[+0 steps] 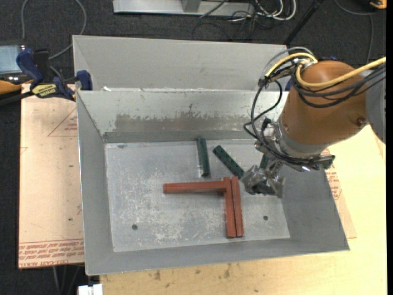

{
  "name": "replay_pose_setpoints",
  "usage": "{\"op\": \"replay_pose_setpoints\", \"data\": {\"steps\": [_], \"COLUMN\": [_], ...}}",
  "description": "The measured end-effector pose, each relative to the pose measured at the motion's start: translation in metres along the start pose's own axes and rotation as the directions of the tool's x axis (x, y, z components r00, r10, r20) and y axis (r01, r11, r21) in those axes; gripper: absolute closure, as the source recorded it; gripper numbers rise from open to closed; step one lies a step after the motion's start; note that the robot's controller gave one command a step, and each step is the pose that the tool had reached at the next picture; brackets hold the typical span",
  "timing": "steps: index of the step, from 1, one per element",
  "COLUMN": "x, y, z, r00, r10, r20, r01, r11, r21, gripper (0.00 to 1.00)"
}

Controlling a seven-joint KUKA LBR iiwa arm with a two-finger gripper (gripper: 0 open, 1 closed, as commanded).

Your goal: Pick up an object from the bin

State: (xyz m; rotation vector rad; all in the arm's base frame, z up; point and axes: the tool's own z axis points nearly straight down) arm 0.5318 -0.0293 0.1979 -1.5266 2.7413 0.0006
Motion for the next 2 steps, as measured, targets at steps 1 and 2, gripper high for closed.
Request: {"op": "replay_pose_setpoints", "data": {"steps": [1,2], "x": [0.009,-0.011], "y": [0.029,0.020], "z": [-0.067,-0.063], "r00": [0.999,0.992], "r10": [0.036,0.123], "r20": [0.002,0.001], "r01": [-0.036,-0.123], "r11": [0.999,0.992], "r21": [0.004,0.000], "gripper": [1.00,1.00]}}
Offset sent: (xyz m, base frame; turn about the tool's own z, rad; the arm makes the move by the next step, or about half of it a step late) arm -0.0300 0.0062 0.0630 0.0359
